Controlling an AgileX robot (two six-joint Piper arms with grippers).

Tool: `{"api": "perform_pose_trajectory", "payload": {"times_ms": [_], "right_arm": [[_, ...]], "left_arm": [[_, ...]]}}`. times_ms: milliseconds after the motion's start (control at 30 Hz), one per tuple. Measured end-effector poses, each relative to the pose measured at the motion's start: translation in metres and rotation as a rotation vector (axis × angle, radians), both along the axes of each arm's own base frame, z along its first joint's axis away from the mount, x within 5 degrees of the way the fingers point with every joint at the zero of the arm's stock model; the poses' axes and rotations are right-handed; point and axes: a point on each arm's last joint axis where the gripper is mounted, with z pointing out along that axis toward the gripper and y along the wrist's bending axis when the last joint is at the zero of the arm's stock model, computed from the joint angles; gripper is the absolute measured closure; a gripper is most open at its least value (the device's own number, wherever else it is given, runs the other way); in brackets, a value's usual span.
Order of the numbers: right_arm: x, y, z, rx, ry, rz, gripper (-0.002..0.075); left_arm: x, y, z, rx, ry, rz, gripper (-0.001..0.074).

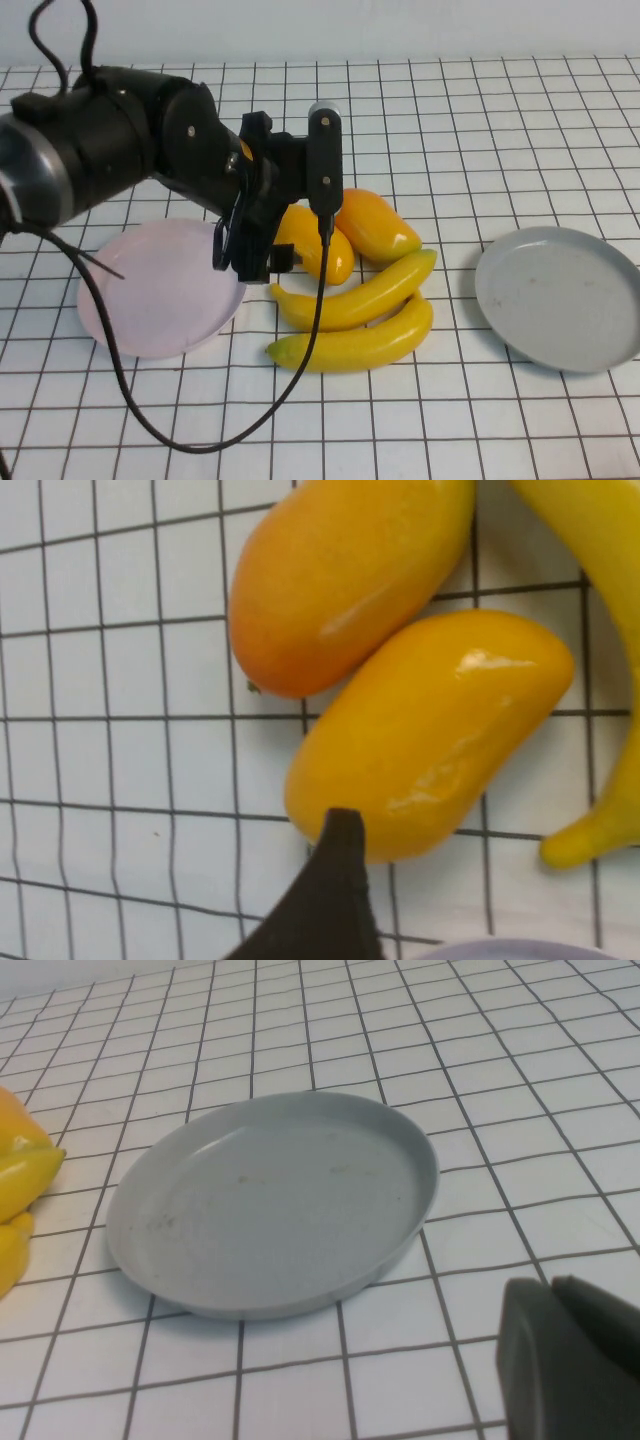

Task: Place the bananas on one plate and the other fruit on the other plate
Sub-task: Put one type of fruit in the left plate

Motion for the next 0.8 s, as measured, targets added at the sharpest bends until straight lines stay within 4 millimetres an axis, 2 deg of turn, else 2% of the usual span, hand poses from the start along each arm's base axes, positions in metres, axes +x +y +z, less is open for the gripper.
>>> {"api": "perform_pose_trajectory", "payload": {"times_ms": [167,533,733,800], "right_arm": [[0.0,0.0,0.0,0.0,0.0,0.0,0.0742],[0.0,0.0,0.0,0.0,0.0,0.0,0.0742],[0.0,0.0,0.0,0.0,0.0,0.0,0.0742],[0.0,0.0,0.0,0.0,0.0,0.0,0.0742]], "left_arm": [[0.017,-0.01,-0.02,0.01,-0.077,-0.057,0.0066],[0.038,-0.024,-0.082,0.059,-0.05,-0.125,0.0066],[0.047,-0.023,-0.088,0.045,-0.06,-0.103,0.0071],[0.049,-0.023,-0.088,0.042,-0.069,-0.098,0.0096]]}}
